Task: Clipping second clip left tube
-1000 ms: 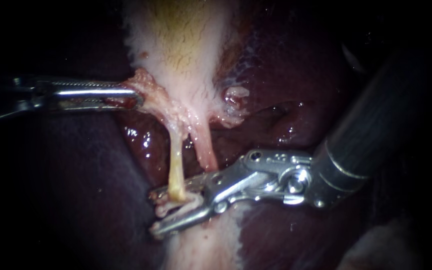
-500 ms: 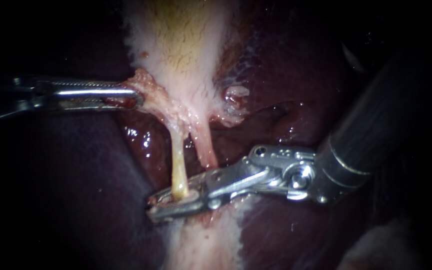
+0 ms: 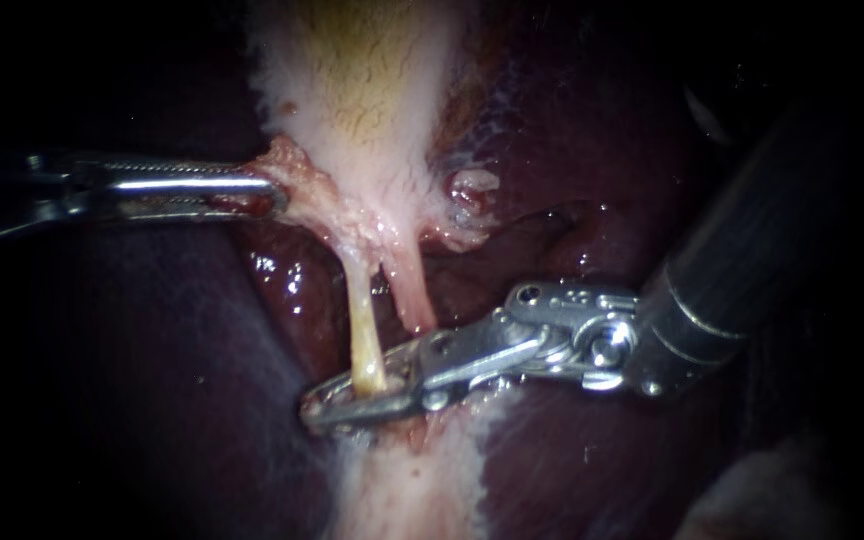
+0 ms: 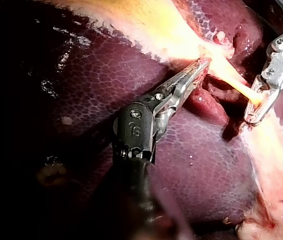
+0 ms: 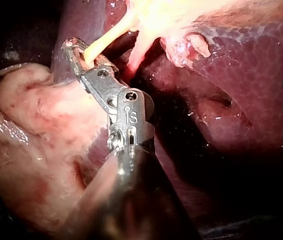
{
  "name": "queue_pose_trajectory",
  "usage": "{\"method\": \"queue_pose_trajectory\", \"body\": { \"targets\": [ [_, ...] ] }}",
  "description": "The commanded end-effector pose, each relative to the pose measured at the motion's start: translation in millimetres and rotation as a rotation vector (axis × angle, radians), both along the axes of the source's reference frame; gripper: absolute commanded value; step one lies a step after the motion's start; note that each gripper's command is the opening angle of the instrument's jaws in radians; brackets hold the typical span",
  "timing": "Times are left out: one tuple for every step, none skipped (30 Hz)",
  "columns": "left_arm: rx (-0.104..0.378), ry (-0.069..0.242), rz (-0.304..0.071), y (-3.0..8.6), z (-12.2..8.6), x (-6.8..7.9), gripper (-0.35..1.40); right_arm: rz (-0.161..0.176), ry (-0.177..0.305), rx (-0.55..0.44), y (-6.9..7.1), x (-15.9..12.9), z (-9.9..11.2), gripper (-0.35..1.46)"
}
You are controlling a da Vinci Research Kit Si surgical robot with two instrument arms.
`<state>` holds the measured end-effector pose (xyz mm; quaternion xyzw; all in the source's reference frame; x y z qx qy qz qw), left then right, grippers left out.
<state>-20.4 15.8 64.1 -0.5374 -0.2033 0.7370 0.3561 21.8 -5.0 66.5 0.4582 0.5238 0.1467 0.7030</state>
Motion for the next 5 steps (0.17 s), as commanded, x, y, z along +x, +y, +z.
{"method": "queue_pose_trajectory", "body": {
  "targets": [
    [0.000, 0.000, 0.000, 0.0, 0.0, 0.0, -0.35, 0.000, -0.001, 0.007, 0.0, 0.0, 0.0, -0.35],
    [0.000, 0.000, 0.000, 0.0, 0.1, 0.0, -0.35, 0.000, -0.001, 0.007, 0.0, 0.0, 0.0, -0.35],
    [0.000, 0.000, 0.000, 0.0, 0.1, 0.0, -0.35, 0.000, -0.004, 0.012, 0.0, 0.0, 0.0, -0.35],
    [0.000, 0.000, 0.000, 0.0, 0.1, 0.0, -0.35, 0.000, -0.004, 0.012, 0.1, 0.0, 0.1, -0.35],
    [0.000, 0.000, 0.000, 0.0, 0.1, 0.0, -0.35, 0.000, -0.004, 0.012, 0.1, -0.1, 0.1, -0.35]
  ]
}}
